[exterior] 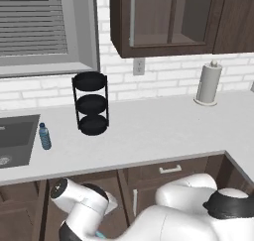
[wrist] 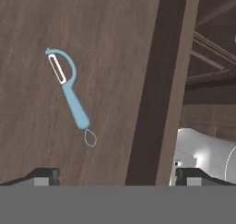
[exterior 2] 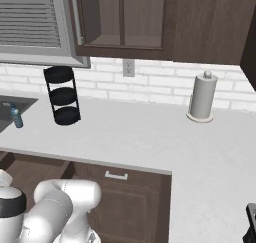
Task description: Pick the peeler from the drawer and place it on the counter.
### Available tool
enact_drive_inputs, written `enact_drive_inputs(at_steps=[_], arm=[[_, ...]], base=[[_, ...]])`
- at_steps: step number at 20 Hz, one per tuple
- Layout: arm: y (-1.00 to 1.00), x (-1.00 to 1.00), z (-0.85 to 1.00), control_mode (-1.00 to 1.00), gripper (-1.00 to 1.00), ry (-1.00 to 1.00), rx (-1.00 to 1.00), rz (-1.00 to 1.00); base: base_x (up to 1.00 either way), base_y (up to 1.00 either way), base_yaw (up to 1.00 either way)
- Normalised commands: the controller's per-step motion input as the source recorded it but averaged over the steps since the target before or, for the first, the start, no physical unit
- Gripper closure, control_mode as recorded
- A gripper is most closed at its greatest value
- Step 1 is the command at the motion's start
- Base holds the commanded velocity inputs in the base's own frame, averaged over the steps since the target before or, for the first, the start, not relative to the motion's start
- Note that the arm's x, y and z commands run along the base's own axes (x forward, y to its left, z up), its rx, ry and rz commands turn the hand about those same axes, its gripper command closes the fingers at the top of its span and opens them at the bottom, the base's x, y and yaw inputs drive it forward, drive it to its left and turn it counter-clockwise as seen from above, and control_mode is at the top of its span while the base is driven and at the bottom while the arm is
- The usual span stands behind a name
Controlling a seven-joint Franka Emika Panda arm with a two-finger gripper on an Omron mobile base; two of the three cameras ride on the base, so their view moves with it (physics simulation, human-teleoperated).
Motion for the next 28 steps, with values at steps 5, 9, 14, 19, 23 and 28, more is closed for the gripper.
enact_drive_inputs(at_steps=[5,9,14,19,23,28], arm=[[-0.05,0.05,-0.33,-1.00,-1.00,-0.03,0.17,0.25],[0.00,-0.05,-0.37,-1.00,-1.00,0.02,0.15,0.03],[0.00,0.08,-0.38,-1.00,-1.00,0.02,0.04,0.00],[0.00,0.14,-0.23,-1.00,-1.00,0.00,0.01,0.00],[0.03,0.23,-0.32,-1.00,-1.00,0.00,0.01,0.00],[0.11,0.20,-0.41,-1.00,-1.00,0.01,0.00,0.00]], base=[[0.00,0.00,0.00],[0.00,0.00,0.00],[0.00,0.00,0.00],[0.00,0.00,0.00],[0.00,0.00,0.00],[0.00,0.00,0.00]])
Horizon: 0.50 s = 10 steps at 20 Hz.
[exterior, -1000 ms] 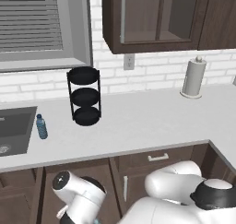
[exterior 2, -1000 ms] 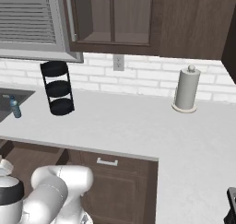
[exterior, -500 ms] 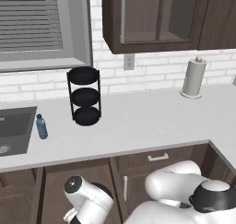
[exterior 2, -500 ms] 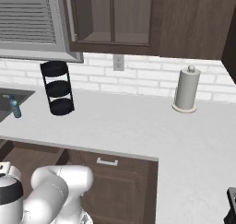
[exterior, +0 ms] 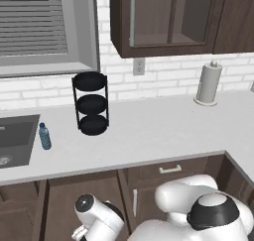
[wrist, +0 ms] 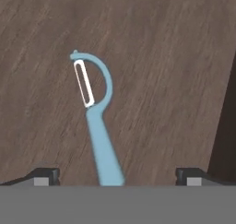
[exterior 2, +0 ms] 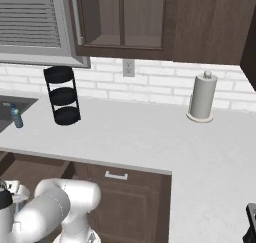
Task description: Pick the peeler from the drawer and place it on the counter.
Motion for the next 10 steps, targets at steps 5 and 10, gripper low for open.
enact_drive_inputs(at_steps=[5,10], arm=[[0.00,0.03,-0.33,-1.00,-1.00,0.03,0.01,0.00],[0.00,0.00,-0.25,-1.00,-1.00,0.06,0.05,0.00]], base=[[0.00,0.00,0.00],[0.00,0.00,0.00]])
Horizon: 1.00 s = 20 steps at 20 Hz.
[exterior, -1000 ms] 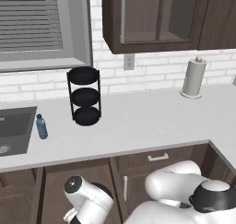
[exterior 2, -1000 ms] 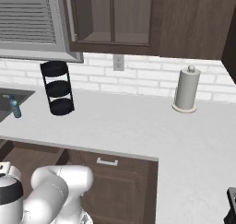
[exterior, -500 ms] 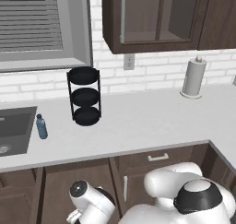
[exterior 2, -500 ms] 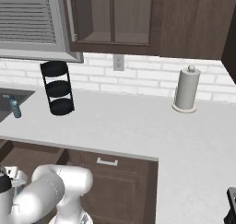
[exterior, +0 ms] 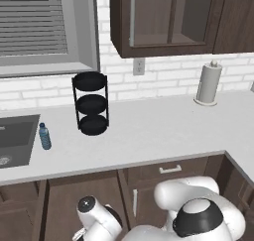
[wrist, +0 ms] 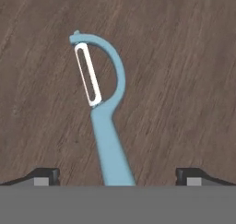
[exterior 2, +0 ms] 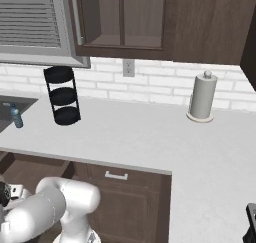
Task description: Pick the peeler from the drawer and place it on the counter.
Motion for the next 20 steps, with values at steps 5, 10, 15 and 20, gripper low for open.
enact_drive_inputs(at_steps=[5,10,15,20], arm=[[0.00,0.00,-0.34,-1.00,-1.00,0.03,0.08,0.00],[0.00,0.04,-0.30,-1.00,-1.00,0.00,0.07,0.00],[0.00,0.02,-0.25,-1.00,1.00,0.00,0.04,0.00],[0.00,0.00,-0.02,-1.00,1.00,0.00,0.00,0.00]], base=[[0.00,0.00,0.00],[0.00,0.00,0.00],[0.00,0.00,0.00],[0.00,0.00,0.00]])
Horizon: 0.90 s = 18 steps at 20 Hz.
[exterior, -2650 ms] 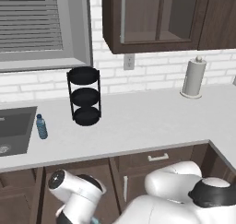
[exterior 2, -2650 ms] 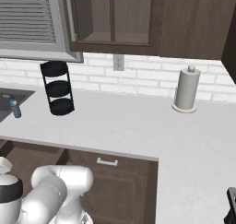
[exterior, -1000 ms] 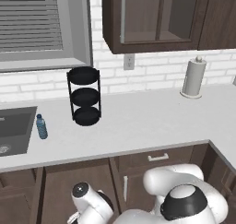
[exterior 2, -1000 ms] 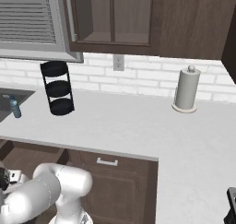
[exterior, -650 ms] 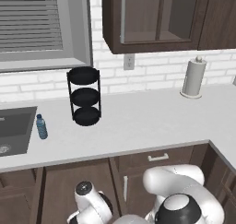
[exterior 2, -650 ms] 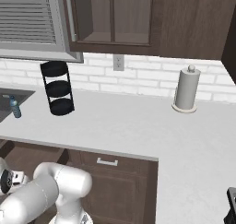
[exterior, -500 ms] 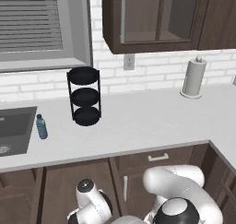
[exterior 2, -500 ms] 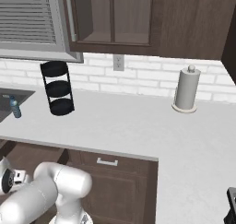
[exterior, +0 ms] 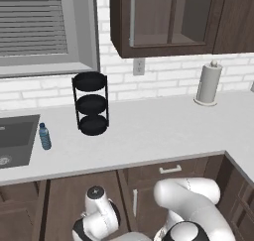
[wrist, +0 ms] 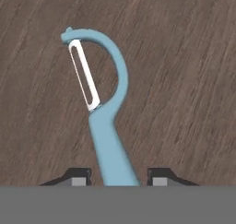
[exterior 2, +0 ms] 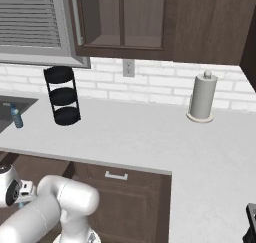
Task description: Pick the peeler from the drawer and place it on the counter.
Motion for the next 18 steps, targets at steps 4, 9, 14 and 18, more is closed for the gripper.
enact_drive_inputs(at_steps=[4,9,14,18], arm=[[0.01,0.00,0.00,-1.00,1.00,0.00,0.00,0.00],[0.05,0.00,0.11,-1.00,1.00,0.05,-0.04,0.00],[0.01,-0.09,0.49,-1.00,1.00,0.03,-0.09,-0.08],[0.00,-0.43,0.73,-1.00,1.00,0.03,-0.08,-0.10]], base=[[0.00,0.00,0.00],[0.00,0.00,0.00],[0.00,0.00,0.00],[0.00,0.00,0.00]])
